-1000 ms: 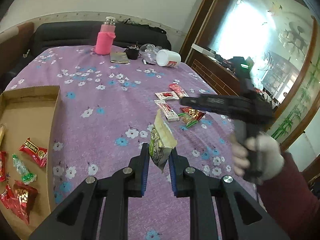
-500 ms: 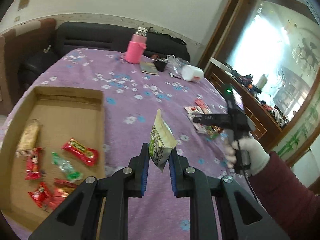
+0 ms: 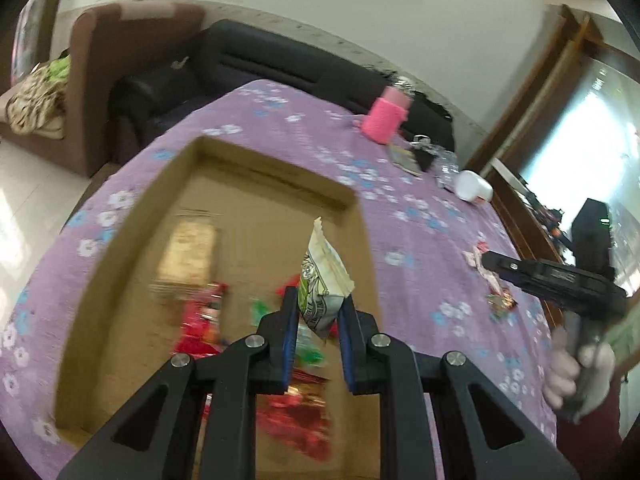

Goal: Organize snacks
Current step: 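Drop the green packet in the tray with left tool while right carries a white-red packet there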

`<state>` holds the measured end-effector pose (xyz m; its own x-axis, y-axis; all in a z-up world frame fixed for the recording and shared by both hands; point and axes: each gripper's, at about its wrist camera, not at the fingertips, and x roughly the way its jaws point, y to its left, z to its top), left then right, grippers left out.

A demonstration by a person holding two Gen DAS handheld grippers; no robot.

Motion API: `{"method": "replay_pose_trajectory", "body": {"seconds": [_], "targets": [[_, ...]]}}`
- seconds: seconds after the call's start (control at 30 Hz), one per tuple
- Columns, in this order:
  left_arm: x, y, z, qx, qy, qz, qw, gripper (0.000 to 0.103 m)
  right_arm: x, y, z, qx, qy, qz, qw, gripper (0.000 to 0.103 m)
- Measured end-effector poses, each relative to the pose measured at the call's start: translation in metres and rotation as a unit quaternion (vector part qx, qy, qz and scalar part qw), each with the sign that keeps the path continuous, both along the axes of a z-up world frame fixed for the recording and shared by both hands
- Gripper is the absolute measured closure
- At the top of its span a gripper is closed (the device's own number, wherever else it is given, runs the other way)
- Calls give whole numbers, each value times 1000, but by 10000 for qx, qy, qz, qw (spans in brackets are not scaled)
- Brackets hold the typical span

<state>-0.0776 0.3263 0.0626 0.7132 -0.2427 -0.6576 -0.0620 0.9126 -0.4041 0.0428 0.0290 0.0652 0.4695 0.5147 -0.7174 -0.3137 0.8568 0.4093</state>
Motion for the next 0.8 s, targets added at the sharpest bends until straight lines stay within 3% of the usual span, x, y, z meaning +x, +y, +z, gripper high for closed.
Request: {"method": "replay_pose_trajectory", "body": {"seconds": [0.23,0.5,0.53,0.6,0.63,0.73,0.8], "targets": [[33,30,-7,70,256,182,9995,85,4,105,-9,148,119,643,9978,79],[59,44,-22,-14,575,336,9978,83,24,162,-42,-277,228,629,9974,77],[59,44,-22,-30,561,337,9979,81,25,165,-45,-278,221,612,9975,77],[57,46,-19,-36,524,386,9979,52,25,169,-48,-279,238,599,9975,75],[56,46,-19,-32,506,414,9979,45,25,168,-48,-261,237,606,9975,75],[51,49,-15,-140,423,493,9978,41,19,160,-40,-237,113,563,9981,65],[43,49,-9,-241,378,543,9975,41,12,151,-32,-173,19,522,9985,65]]}}
